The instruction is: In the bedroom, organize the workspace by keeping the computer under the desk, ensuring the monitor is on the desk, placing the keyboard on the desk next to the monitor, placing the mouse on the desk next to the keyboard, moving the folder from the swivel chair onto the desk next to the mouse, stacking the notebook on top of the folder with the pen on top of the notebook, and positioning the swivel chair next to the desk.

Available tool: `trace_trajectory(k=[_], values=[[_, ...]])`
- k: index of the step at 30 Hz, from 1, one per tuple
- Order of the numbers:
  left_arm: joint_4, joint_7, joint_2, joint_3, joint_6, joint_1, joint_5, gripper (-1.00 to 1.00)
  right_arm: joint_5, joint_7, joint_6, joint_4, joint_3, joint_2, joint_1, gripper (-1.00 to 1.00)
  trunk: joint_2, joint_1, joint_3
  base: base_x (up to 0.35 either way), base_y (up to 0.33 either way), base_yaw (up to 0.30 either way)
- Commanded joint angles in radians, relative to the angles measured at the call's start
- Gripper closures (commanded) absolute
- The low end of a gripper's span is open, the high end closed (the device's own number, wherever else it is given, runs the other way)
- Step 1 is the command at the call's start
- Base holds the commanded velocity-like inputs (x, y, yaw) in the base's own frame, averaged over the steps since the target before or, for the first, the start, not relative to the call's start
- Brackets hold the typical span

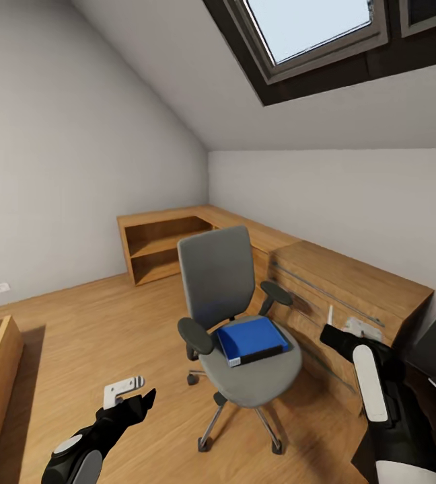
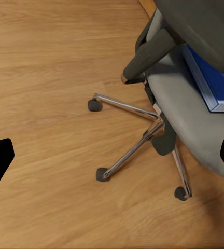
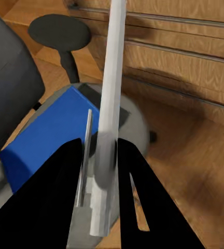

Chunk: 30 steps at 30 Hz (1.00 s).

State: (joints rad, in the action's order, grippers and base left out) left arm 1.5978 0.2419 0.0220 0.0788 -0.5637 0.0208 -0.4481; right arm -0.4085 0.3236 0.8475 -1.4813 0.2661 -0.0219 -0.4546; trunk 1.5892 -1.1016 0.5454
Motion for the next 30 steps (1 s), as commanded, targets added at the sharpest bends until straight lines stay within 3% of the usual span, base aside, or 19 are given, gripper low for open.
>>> trace_trajectory(k=[1, 13, 26, 30], values=[[0.001, 0.01, 0.001, 0.002, -0.002, 0.001, -0.011, -1.0, -0.044, 0.009, 0.02, -0.002, 0.034, 0.001, -0.001, 1.0, 0.001, 0.0, 0.001, 0.0, 0.0, -0.025], [-0.002, 0.011, 0.001, 0.002, -0.001, 0.001, -0.011, -1.0, -0.059, 0.009, 0.025, -0.014, 0.083, 0.002, -0.001, 1.0, 0.001, 0.0, -0.006, 0.0, 0.0, -0.105], [-0.002, 0.013, 0.0, 0.002, 0.001, 0.001, -0.009, -1.0, -0.059, 0.009, 0.022, -0.014, 0.097, 0.002, -0.001, 1.0, -0.09, 0.05, -0.061, 0.0, 0.0, -0.202], [-0.003, 0.011, 0.0, 0.002, 0.001, 0.001, -0.01, -1.0, -0.059, 0.009, 0.021, -0.012, 0.118, 0.002, -0.001, 1.0, -0.09, 0.05, -0.065, 0.0, 0.0, -0.203]])
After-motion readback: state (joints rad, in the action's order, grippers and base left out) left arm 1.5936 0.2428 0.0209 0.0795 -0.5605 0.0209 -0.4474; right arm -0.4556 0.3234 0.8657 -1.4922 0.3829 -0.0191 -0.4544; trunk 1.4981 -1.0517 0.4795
